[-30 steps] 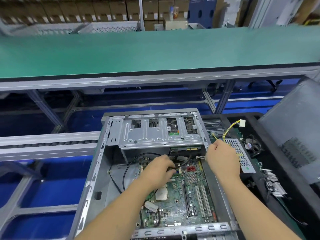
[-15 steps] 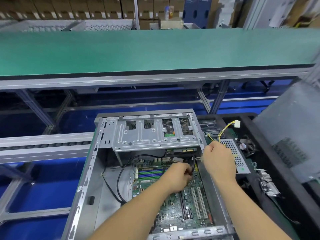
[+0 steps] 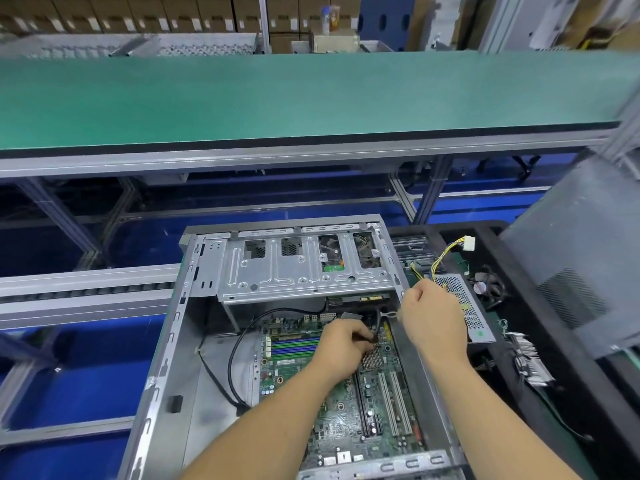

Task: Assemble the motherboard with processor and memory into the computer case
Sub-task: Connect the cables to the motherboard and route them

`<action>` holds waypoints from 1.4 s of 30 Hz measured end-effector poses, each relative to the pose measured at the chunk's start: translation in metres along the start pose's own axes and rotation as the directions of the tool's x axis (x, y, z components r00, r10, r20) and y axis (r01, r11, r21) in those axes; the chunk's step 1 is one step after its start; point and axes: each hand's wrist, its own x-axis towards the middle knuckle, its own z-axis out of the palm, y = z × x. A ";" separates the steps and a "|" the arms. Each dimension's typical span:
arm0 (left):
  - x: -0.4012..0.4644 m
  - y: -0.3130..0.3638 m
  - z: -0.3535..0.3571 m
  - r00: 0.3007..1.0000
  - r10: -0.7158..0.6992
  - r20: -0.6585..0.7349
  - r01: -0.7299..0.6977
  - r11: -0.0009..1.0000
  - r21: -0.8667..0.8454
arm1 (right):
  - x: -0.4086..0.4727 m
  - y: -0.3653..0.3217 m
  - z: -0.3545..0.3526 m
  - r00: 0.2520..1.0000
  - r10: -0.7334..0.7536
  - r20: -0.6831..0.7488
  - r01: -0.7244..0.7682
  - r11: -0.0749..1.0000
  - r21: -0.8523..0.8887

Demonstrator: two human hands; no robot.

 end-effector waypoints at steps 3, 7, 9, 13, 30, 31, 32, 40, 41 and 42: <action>0.001 0.003 -0.003 0.997 0.074 0.017 -0.076 0.990 0.121 | 0.000 -0.001 0.000 1.000 -0.001 -0.009 0.001 1.000 0.008; -0.005 0.010 0.002 0.967 0.138 0.215 -0.174 0.972 0.158 | 0.000 -0.001 0.001 1.000 -0.003 -0.012 0.003 1.000 0.015; -0.009 0.013 0.001 0.955 0.074 0.288 -0.051 0.995 -0.086 | 0.000 0.000 0.002 1.000 0.001 -0.013 -0.001 1.000 0.019; -0.022 0.015 -0.002 0.898 -0.187 0.398 0.418 0.647 -0.638 | 0.001 0.003 0.002 1.000 -0.003 -0.014 0.003 1.000 0.012; -0.007 0.017 0.021 0.987 -0.141 -0.077 0.094 0.896 -0.433 | 0.000 0.000 0.000 1.000 0.002 0.000 -0.002 1.000 0.023; -0.003 0.016 0.021 0.988 -0.096 -0.121 0.053 0.947 -0.318 | 0.000 0.000 0.000 1.000 0.002 0.004 -0.003 1.000 0.024; 0.001 0.015 0.020 0.988 -0.046 -0.146 0.016 0.979 -0.202 | 0.000 0.000 0.000 1.000 0.004 0.007 -0.005 1.000 0.025; 0.022 0.013 0.021 0.994 0.059 -0.089 -0.038 0.974 0.224 | 0.001 0.001 0.001 1.000 0.014 0.001 -0.014 0.998 0.053; 0.023 0.011 0.019 0.992 0.074 -0.100 -0.045 0.963 0.267 | 0.001 0.001 0.001 1.000 0.016 0.001 -0.016 0.998 0.056; 0.024 0.010 0.017 0.989 0.093 -0.112 -0.052 0.945 0.323 | 0.002 0.001 0.001 1.000 0.017 0.002 -0.017 0.998 0.060</action>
